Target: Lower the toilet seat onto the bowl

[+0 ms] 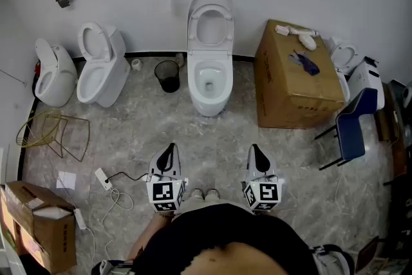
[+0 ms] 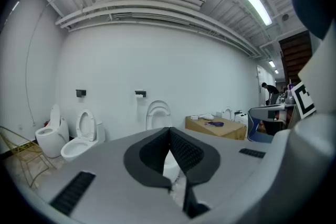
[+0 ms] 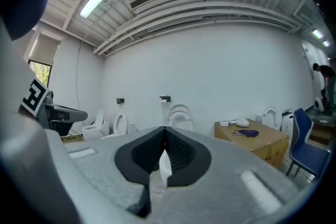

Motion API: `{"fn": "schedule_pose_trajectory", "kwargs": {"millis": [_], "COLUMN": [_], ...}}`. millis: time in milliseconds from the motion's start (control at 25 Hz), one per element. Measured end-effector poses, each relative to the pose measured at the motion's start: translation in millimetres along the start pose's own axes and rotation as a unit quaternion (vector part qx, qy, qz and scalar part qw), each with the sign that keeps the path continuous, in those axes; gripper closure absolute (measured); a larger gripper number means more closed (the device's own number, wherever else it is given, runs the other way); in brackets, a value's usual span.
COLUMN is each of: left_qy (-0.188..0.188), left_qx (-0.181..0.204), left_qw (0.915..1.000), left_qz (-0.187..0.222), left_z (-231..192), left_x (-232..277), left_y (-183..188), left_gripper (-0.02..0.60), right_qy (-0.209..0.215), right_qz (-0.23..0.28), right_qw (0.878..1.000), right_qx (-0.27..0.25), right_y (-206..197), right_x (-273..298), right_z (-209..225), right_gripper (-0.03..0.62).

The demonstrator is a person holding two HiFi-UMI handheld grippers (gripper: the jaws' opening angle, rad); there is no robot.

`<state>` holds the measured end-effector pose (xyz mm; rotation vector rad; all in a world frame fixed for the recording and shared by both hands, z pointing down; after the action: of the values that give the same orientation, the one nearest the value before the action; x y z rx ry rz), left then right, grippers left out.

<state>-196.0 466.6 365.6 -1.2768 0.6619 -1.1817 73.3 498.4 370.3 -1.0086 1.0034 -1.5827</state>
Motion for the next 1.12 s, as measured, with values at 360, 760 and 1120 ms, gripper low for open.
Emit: {"fn": "schedule_pose_trajectory", "kwargs": {"millis": [360, 760, 1120], "left_qy": [0.002, 0.001, 0.014], "left_qx": [0.004, 0.005, 0.005], "left_qw": [1.0000, 1.0000, 0.9999], "left_qz": [-0.001, -0.003, -0.003], "left_z": [3, 11, 25], "left_x": [-1, 5, 13], "left_y": [1, 0, 3], "left_gripper": [0.578, 0.578, 0.578], "right_qy": [-0.004, 0.000, 0.017], "right_qz": [-0.002, 0.009, 0.009], "right_qw": [1.000, 1.000, 1.000], "right_qx": [-0.002, 0.012, -0.007], "right_y": [0, 4, 15], "right_x": [0, 1, 5], "right_z": [6, 15, 25], "right_gripper": [0.589, 0.589, 0.589]}}
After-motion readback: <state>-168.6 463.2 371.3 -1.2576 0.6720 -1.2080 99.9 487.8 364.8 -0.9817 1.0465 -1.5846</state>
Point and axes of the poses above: the fingertips, and each gripper's own axes: x forward along the fingers, z to its right, y out of its top, the point moved 4 cm from there along -x, backward along the fingers, and after that the axes turned 15 degrees about x, right-handed, at the moved point
